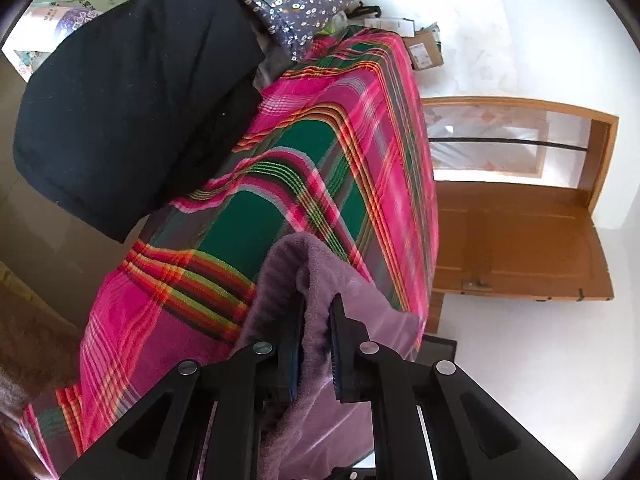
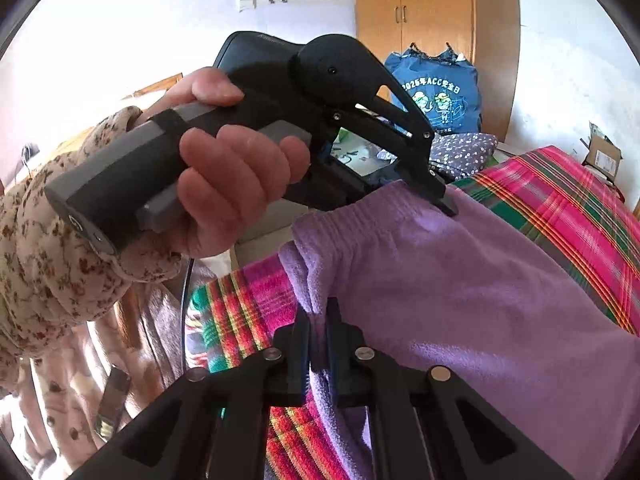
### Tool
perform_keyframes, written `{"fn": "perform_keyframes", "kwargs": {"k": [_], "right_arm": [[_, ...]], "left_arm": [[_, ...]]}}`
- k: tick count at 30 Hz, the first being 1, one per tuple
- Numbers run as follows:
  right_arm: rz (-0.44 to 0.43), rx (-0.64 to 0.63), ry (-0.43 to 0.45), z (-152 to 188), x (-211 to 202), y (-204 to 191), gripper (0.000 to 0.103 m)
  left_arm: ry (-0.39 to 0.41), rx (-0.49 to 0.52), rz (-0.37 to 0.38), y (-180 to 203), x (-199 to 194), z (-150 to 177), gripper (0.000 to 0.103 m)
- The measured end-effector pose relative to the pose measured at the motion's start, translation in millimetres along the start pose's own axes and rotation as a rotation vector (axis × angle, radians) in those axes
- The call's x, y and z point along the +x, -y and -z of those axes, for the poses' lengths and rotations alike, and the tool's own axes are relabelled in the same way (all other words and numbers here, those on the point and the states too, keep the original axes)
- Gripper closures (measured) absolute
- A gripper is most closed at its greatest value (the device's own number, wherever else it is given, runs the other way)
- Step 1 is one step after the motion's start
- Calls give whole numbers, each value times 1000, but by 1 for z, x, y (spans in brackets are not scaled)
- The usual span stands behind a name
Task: Fold clothes
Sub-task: 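Lift the waistband with both grippers and carry it over the garment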
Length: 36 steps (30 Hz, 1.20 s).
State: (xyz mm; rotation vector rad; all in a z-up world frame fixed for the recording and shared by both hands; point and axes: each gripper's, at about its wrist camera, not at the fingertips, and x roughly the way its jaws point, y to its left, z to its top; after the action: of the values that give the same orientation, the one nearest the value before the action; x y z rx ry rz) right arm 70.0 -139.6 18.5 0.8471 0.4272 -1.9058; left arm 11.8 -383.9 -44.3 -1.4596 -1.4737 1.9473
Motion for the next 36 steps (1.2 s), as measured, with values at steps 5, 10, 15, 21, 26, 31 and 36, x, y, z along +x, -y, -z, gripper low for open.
{"fn": "perform_keyframes", "kwargs": {"k": [5, 10, 15, 21, 26, 31, 36], "right_arm": [[-7, 22, 60, -1, -20, 1, 96], [-9, 38, 123, -1, -45, 4, 96], [2, 64, 169, 4, -69, 11, 96], [11, 102, 224, 11, -97, 20, 96], [23, 136, 263, 24, -120, 26, 96], [37, 203, 275, 42, -141, 45, 96], [79, 242, 279, 62, -159, 53, 96]], "left_arm": [[22, 31, -15, 22, -6, 8, 91], [45, 69, -25, 54, -13, 20, 91], [45, 119, -39, 83, -10, 33, 91], [43, 176, -60, 116, -5, 50, 91], [28, 222, -75, 146, 12, 65, 91], [1, 259, -89, 168, 35, 80, 91], [-44, 284, -103, 185, 61, 92, 91]]}}
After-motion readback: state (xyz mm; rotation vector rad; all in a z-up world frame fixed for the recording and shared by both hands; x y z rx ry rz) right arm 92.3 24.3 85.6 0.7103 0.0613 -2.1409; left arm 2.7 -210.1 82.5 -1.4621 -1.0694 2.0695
